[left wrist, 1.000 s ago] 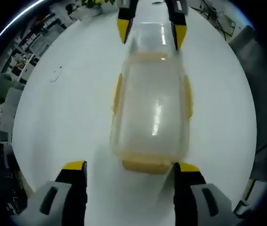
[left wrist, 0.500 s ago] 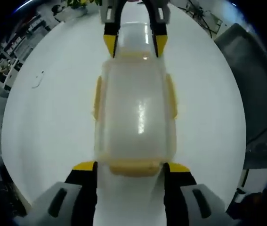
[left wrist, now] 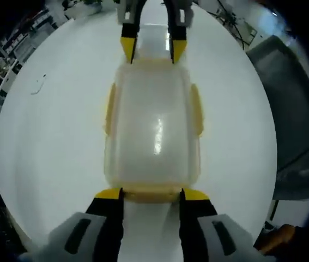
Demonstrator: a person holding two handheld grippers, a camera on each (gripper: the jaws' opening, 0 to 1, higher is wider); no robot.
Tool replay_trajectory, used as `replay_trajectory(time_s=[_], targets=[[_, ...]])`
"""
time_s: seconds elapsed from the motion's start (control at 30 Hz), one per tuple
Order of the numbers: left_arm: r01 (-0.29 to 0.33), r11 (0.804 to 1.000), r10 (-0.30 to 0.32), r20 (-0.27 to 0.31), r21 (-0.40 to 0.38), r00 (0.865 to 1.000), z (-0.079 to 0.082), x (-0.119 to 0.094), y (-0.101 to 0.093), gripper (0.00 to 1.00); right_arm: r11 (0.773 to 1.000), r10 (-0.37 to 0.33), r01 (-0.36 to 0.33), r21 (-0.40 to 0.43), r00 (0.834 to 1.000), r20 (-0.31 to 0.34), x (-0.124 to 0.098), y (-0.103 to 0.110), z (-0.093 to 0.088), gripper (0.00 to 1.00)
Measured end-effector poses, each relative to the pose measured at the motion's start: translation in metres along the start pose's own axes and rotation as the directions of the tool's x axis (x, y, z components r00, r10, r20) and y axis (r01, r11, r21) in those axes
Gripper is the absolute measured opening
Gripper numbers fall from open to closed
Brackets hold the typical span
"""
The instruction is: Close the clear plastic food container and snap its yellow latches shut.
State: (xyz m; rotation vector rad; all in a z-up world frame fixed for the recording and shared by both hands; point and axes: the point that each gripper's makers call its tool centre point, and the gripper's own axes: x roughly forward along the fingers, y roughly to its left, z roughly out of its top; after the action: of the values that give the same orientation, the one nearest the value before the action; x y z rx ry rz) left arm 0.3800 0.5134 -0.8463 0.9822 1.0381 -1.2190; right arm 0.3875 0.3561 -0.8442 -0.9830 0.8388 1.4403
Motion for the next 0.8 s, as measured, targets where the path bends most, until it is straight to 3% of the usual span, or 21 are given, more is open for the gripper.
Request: replay_trajectory(time_s=[0.67, 0.8], targets=[[0.012, 1.0, -0.012, -0.013, -0.012, 1.0, 0.004, -0.003, -0.003, 0.34, 1.0, 0.004, -0.004, -0.005, 1.0, -0.001, -0.008, 0.006, 0.001, 0.36], [0.005, 1.0, -0.005, -0.006, -0.019, 1.0, 0.005, -0.015, -0.002, 0.34, 1.0, -0.003, 0.003, -0.009, 0.999, 0.043, -0.023, 0.001, 0.009, 0.36]])
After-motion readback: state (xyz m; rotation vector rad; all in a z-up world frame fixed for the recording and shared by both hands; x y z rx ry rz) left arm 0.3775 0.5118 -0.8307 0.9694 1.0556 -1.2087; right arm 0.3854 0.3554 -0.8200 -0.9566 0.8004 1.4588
